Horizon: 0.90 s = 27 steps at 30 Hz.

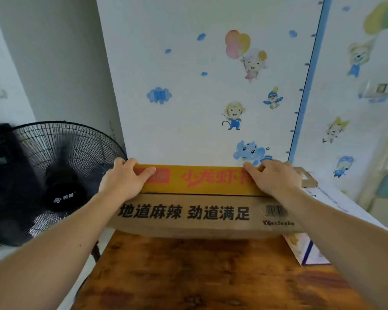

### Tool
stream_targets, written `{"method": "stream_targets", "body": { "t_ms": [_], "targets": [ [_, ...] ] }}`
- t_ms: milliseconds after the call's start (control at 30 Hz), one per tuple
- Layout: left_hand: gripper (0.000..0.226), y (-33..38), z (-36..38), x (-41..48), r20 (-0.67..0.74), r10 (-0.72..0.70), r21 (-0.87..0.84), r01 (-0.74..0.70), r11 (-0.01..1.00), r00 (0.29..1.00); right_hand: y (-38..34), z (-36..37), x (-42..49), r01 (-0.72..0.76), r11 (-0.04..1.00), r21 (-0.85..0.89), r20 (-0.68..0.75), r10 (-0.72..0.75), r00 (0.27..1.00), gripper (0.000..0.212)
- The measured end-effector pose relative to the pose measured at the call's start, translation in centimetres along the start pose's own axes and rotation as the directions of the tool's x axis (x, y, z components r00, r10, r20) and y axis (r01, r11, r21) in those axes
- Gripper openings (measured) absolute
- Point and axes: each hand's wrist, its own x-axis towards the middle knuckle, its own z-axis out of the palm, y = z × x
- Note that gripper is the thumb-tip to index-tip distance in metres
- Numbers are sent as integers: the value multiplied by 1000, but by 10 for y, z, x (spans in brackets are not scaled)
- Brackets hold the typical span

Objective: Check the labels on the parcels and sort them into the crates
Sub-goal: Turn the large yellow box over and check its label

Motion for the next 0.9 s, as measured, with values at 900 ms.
{"method": "stream_targets", "body": {
  "t_ms": [900],
  "targets": [
    [82,49,16,76,240,54,185,-100,978,969,-98,17,46,272,956,-111,273,-234,933,86]
  ]
}}
